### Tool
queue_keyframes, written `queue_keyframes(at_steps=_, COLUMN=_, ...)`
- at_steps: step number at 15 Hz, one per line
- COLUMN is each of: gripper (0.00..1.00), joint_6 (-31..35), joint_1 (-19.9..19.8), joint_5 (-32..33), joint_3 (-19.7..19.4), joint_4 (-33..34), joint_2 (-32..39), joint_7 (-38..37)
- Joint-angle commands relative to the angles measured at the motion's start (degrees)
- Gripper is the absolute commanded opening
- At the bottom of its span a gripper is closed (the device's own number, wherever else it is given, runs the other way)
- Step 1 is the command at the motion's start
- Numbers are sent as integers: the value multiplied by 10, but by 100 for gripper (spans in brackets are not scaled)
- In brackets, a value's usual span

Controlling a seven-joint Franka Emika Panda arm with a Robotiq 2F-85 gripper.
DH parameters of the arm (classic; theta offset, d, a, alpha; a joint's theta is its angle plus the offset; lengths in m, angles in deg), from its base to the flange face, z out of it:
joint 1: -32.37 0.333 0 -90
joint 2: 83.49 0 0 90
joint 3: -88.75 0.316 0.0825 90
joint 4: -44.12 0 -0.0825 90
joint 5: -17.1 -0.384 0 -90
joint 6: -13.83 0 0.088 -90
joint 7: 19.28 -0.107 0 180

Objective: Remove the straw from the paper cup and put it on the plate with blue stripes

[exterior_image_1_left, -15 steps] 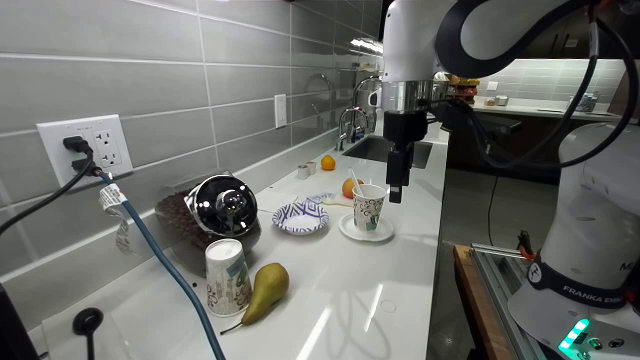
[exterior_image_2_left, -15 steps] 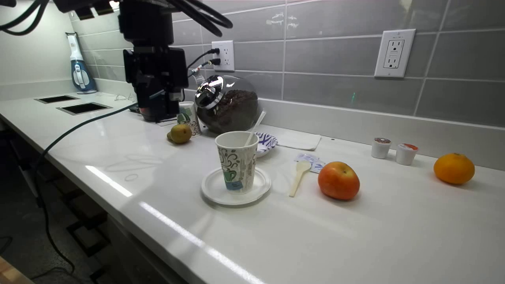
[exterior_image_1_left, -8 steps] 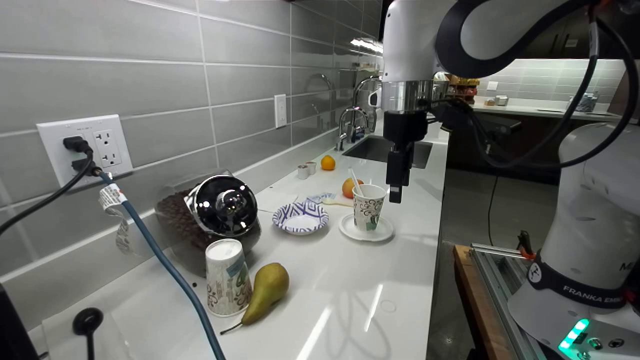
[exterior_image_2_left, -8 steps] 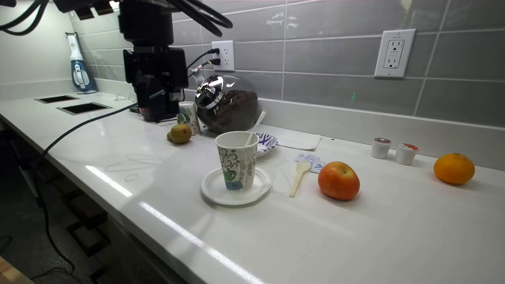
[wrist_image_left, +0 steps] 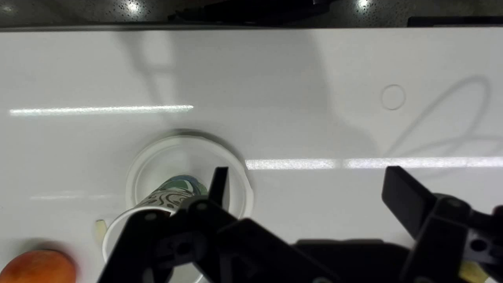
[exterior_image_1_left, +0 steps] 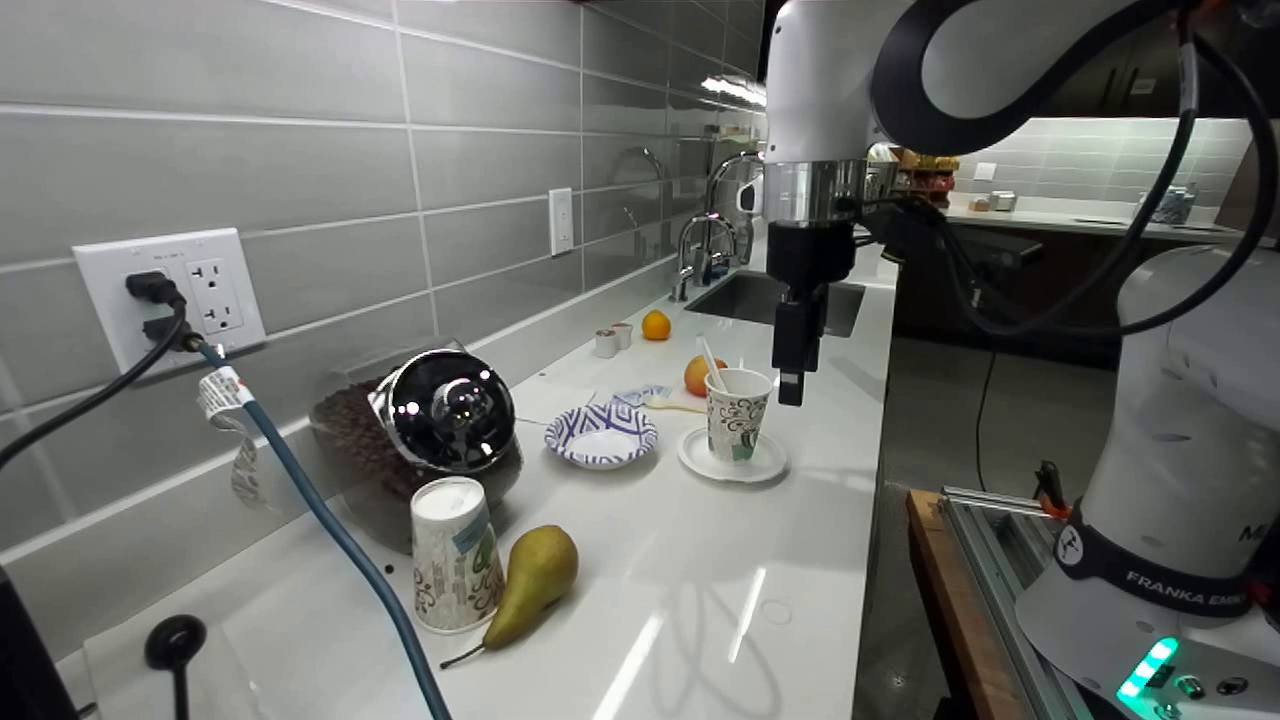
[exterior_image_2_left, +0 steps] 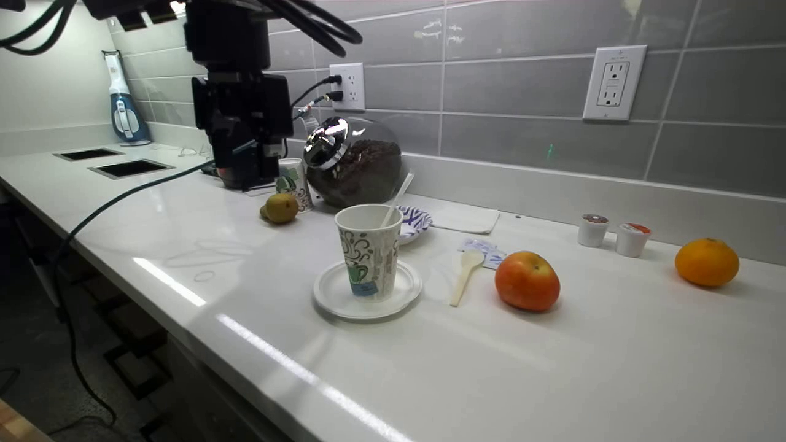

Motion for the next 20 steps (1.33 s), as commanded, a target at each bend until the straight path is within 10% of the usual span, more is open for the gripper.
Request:
queue_keyframes(at_steps=1, gripper=100, joint_6=5, joint_1=-24, joint_5=29, joint_3=8, joint_4=-1, joint_2=-9, joint_7=-23)
queue_keyframes(at_steps=7, gripper=100, joint_6=31, joint_1=-87, joint_5=87, joint_3=-25, joint_4=-9, joint_2=-41, joint_7=-16)
queue_keyframes(at_steps=13, gripper=100, joint_6=194, joint_1=-134, joint_5=168, joint_3=-33, joint_4=-5, joint_2=-10, joint_7=-18)
queue_keyframes(at_steps=20, gripper=100, joint_6=306, joint_1=-134, joint_5=137, joint_3=-47, joint_4=-10, joint_2=31, joint_7=4)
